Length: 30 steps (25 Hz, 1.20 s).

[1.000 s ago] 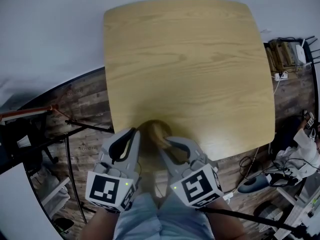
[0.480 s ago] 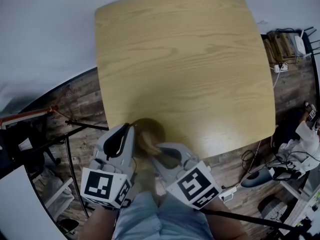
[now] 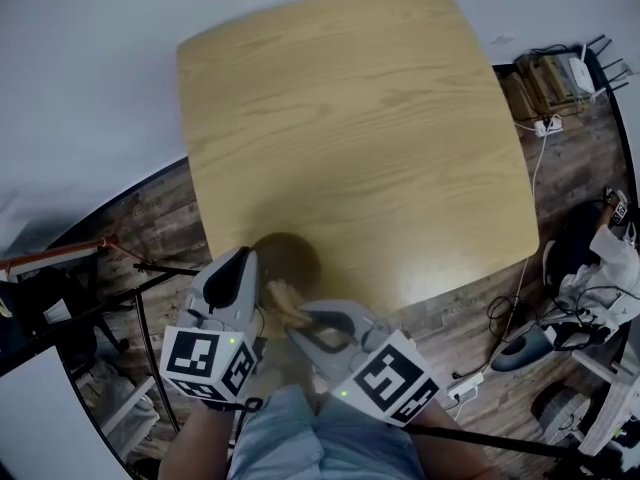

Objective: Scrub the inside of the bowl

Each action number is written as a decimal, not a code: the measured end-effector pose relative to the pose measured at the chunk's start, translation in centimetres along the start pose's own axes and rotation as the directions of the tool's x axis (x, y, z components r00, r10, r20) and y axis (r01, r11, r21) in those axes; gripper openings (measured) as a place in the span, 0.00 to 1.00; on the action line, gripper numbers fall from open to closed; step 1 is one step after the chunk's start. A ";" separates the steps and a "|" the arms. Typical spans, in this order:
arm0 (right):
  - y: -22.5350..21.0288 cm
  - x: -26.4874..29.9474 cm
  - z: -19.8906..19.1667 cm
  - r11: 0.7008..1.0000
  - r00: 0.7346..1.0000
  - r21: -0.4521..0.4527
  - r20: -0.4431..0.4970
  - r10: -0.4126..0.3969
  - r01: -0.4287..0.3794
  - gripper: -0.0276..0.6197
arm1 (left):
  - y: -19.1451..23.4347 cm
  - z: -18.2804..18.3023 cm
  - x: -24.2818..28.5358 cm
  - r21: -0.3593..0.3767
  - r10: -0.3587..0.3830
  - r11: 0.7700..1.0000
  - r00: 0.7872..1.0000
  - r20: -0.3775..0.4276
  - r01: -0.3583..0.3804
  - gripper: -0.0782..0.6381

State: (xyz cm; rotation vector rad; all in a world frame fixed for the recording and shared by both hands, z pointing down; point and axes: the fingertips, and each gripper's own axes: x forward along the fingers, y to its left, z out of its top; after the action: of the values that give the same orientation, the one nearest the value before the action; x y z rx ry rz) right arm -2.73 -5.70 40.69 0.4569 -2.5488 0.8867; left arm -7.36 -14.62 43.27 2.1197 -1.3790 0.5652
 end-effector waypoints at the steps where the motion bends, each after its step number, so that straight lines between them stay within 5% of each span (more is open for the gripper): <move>1: 0.1 -0.4 0.3 1.000 1.000 0.004 0.018 0.004 -0.005 0.13 | 0.0 0.0 0.0 -0.002 0.002 1.000 1.000 -0.001 -0.002 0.16; 7: -1.5 -2.3 2.2 0.997 0.993 0.010 0.086 -0.078 0.078 0.13 | -0.9 0.4 0.3 0.002 -0.011 1.000 1.000 -0.008 0.011 0.16; 18: -5.9 0.0 1.3 0.968 0.971 -0.095 -0.023 -0.237 0.233 0.13 | -1.8 0.1 0.7 -0.016 -0.042 0.999 0.999 -0.018 0.042 0.16; 30: -6.0 2.8 0.6 0.983 0.982 -0.084 -0.081 -0.168 0.162 0.13 | -1.5 0.3 1.4 -0.048 -0.057 0.997 0.998 -0.019 0.056 0.15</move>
State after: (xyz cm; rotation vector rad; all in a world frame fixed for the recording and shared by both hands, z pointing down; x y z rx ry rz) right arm -2.77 -11.02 44.69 0.5828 -2.4149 0.7291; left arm -5.45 -15.31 43.61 2.1021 -1.3045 0.5251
